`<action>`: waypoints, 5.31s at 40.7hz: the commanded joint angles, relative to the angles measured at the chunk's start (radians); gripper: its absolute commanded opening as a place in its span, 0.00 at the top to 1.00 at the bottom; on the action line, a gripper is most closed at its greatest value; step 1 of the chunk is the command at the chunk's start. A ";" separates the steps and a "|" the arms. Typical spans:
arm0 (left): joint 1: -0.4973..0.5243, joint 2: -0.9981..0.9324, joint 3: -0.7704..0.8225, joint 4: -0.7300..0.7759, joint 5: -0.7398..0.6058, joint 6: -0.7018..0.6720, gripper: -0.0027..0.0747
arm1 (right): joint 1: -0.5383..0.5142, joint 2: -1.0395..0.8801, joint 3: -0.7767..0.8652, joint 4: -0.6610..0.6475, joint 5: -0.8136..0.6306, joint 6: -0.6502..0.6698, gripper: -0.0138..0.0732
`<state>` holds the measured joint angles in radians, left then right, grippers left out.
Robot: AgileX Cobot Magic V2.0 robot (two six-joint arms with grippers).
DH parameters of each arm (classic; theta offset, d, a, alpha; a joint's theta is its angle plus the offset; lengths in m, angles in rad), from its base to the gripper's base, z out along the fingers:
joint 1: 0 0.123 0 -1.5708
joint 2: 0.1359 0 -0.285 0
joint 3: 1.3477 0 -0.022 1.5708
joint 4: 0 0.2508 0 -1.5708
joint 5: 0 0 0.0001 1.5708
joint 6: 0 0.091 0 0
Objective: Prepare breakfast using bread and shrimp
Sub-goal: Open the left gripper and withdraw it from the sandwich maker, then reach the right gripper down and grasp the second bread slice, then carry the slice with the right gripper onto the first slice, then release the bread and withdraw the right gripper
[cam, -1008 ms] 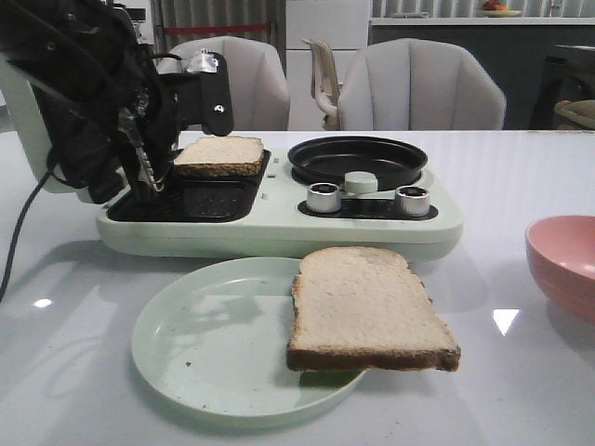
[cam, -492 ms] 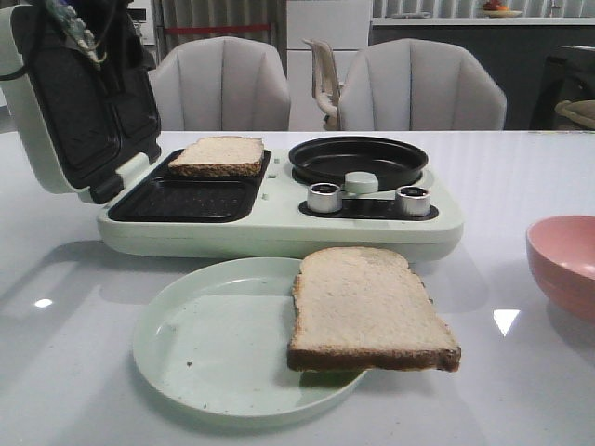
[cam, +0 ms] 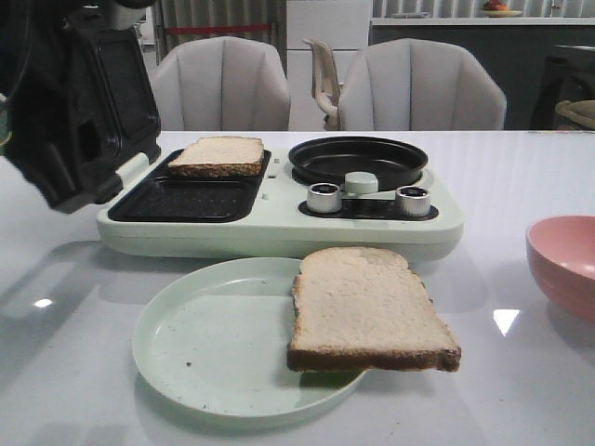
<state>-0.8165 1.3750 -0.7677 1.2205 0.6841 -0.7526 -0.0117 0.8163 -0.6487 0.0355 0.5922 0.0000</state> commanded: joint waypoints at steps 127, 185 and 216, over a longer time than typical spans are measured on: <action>0.189 -0.662 0.078 -1.630 -0.067 1.140 0.54 | 0.272 0.804 -0.255 0.794 0.077 -0.394 0.80; 0.189 -0.662 0.078 -1.630 -0.056 1.140 0.54 | 0.432 1.246 -1.051 1.006 -0.107 -0.420 0.36; 0.189 -0.662 0.078 -1.630 -0.036 1.140 0.54 | 0.403 0.718 -0.789 0.226 0.108 -0.171 0.33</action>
<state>-0.6281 0.7174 -0.6633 -0.3886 0.7032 0.3876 0.3965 1.6912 -1.5044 0.3540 0.7421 -0.2357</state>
